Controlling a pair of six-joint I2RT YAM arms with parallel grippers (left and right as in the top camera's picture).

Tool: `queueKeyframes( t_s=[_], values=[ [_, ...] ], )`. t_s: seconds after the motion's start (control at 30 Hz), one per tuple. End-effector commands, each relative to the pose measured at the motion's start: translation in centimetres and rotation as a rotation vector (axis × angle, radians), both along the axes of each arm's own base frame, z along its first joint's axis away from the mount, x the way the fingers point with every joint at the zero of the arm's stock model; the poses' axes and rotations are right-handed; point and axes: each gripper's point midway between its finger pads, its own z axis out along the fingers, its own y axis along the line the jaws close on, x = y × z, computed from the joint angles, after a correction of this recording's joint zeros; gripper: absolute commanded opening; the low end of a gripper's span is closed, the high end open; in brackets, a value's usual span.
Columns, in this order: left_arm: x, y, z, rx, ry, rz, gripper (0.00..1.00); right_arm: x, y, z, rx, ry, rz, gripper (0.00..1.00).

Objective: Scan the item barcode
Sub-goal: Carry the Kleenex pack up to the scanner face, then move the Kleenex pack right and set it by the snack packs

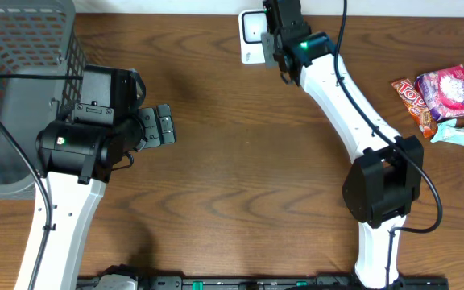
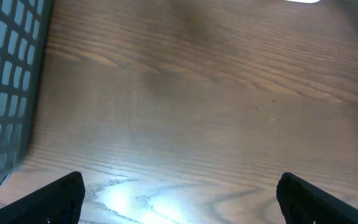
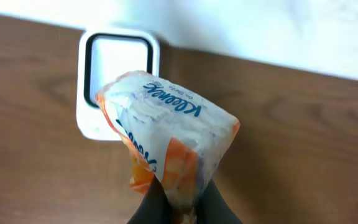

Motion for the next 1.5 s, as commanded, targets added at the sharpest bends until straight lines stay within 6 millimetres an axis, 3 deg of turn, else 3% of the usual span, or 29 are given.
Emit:
queueKeyframes(
  t_s=[0.0,0.17,0.37,0.47,0.6,0.97,1.23,1.33,1.47],
  values=[
    [0.0,0.3,-0.1,0.015,0.003,0.003,0.98,2.0,0.0,1.9,-0.004,-0.102,0.008,0.01],
    [0.0,0.3,-0.1,0.015,0.003,0.003,0.98,4.0,1.2,1.3,0.013,-0.16,0.03,0.01],
    [0.0,0.3,-0.1,0.015,0.003,0.003,0.98,6.2,3.3,-3.3,-0.002,-0.096,0.116,0.01],
    [0.0,0.3,-0.1,0.015,0.003,0.003,0.98,6.9,4.0,-4.7,-0.051,-0.083,0.145,0.01],
    [0.0,0.3,-0.1,0.015,0.003,0.003,0.98,7.3,4.9,-4.5,-0.091,-0.093,0.167,0.01],
    [0.0,0.3,-0.1,0.015,0.003,0.003,0.98,7.2,3.4,-4.1,-0.171,-0.091,0.12,0.01],
    [0.0,0.3,-0.1,0.015,0.003,0.003,0.98,7.1,0.0,1.0,-0.112,-0.112,-0.048,0.01],
    [0.0,0.3,-0.1,0.015,0.003,0.003,0.98,5.6,-3.4,2.2,-0.082,-0.038,-0.142,0.01],
    [0.0,0.3,-0.1,0.015,0.003,0.003,0.98,2.3,-8.2,1.2,-0.121,0.132,-0.229,0.01]
  ],
)
